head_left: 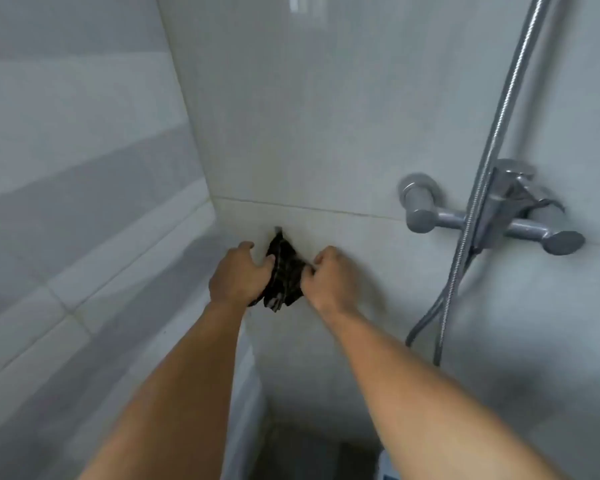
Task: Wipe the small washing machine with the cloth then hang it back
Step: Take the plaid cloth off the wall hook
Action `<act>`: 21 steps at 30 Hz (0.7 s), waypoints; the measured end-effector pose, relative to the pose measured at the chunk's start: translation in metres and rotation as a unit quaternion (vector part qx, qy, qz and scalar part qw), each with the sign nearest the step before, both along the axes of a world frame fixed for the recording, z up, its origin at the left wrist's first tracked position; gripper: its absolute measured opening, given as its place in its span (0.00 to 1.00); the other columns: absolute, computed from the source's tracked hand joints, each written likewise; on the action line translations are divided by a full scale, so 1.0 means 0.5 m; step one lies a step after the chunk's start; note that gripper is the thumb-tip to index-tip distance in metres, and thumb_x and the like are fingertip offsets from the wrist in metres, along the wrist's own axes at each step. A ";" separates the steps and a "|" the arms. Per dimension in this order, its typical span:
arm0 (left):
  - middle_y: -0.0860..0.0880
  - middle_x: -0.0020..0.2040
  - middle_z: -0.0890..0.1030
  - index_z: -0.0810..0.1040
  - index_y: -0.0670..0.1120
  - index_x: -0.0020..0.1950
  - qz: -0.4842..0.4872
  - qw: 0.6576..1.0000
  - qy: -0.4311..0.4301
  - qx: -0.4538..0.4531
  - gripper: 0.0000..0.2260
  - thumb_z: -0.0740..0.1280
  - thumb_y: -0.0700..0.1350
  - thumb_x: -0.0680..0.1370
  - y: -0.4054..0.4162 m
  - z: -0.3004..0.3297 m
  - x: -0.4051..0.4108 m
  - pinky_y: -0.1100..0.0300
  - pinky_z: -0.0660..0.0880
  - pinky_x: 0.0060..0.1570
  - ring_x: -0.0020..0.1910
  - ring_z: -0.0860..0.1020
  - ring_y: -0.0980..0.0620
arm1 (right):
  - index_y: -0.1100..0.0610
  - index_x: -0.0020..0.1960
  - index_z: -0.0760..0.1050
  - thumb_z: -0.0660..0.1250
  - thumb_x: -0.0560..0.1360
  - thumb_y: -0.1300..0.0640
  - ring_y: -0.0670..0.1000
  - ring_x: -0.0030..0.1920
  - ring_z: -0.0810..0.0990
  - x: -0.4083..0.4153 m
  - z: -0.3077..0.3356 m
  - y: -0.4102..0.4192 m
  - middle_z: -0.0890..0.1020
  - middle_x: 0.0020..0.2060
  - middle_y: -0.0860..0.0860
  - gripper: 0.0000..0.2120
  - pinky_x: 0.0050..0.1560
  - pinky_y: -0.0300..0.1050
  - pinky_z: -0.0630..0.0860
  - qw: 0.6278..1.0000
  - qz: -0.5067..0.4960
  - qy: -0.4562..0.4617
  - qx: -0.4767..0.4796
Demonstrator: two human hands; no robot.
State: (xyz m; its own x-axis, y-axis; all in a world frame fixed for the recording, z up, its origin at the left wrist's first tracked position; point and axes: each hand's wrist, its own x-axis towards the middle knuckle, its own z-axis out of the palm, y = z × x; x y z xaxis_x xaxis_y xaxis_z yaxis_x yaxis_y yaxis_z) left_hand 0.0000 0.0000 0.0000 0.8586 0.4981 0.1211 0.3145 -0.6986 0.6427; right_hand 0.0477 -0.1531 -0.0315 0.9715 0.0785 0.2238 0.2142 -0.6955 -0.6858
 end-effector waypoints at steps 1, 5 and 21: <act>0.47 0.71 0.77 0.69 0.51 0.77 0.009 0.998 0.004 -0.055 0.34 0.65 0.66 0.75 0.002 -0.026 0.006 0.49 0.75 0.64 0.67 0.77 0.45 | 0.54 0.54 0.72 0.69 0.74 0.51 0.57 0.54 0.78 0.002 -0.029 0.008 0.78 0.53 0.54 0.12 0.49 0.49 0.76 0.999 -0.032 0.025 0.034; 0.48 0.59 0.83 0.78 0.47 0.68 -0.008 0.981 -0.036 -0.190 0.23 0.72 0.55 0.77 -0.002 -0.093 0.022 0.60 0.76 0.51 0.52 0.81 0.51 | 0.55 0.53 0.69 0.75 0.72 0.54 0.52 0.47 0.80 -0.002 -0.106 0.044 0.78 0.42 0.48 0.17 0.42 0.43 0.72 0.962 -0.072 0.111 0.241; 0.37 0.49 0.85 0.76 0.45 0.44 -0.079 0.885 0.007 -0.460 0.14 0.77 0.50 0.69 -0.098 -0.198 -0.129 0.42 0.79 0.58 0.52 0.84 0.39 | 0.54 0.39 0.80 0.70 0.76 0.55 0.56 0.45 0.84 -0.125 -0.206 -0.135 0.86 0.42 0.57 0.07 0.49 0.52 0.79 0.852 0.033 0.239 0.464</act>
